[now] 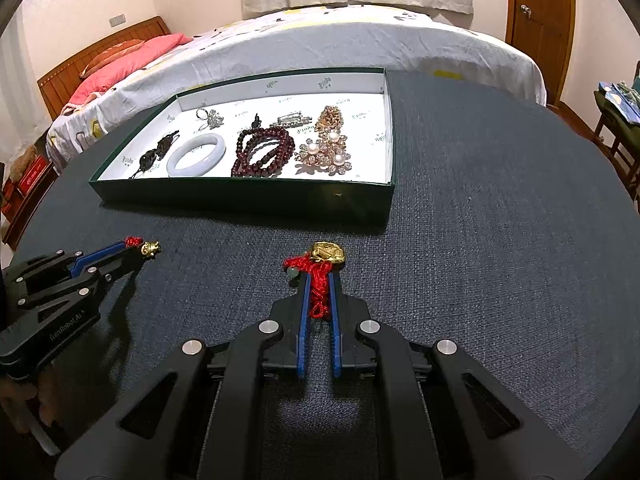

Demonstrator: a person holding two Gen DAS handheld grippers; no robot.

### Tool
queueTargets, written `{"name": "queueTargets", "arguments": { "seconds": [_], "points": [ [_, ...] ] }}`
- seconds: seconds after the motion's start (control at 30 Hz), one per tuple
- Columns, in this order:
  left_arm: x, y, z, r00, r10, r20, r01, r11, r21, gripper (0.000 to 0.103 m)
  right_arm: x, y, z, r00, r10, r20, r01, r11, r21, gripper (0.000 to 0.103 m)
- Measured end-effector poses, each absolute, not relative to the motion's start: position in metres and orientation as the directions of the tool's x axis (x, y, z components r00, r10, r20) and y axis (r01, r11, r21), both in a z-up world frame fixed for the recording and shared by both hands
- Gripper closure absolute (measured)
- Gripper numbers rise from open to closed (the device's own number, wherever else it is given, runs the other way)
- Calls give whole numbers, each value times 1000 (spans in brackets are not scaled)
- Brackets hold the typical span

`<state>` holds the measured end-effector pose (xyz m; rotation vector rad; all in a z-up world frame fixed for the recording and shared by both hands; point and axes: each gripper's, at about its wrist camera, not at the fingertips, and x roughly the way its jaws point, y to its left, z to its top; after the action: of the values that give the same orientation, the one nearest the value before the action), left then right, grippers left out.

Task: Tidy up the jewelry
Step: 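Grasp red tassel charm with right tool while left tool grasps red knot charm, then carry red tassel charm with right tool while left tool carries red knot charm into box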

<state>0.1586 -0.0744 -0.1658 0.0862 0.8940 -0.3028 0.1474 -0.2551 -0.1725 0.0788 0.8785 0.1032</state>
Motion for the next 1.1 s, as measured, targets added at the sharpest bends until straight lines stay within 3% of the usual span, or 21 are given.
{"name": "queueTargets", "arguments": {
  "seconds": [0.97,1.1],
  "points": [
    [168,-69,-164,565,-280,-776,287,949,-133,84,148,-255,-173,633,124,-764,-58,992,113,94],
    [168,-66,-164,569,-291,-769,283,948,-149,73,148,-256,-173,633,123,-764,-58,992,112,94]
  ]
}}
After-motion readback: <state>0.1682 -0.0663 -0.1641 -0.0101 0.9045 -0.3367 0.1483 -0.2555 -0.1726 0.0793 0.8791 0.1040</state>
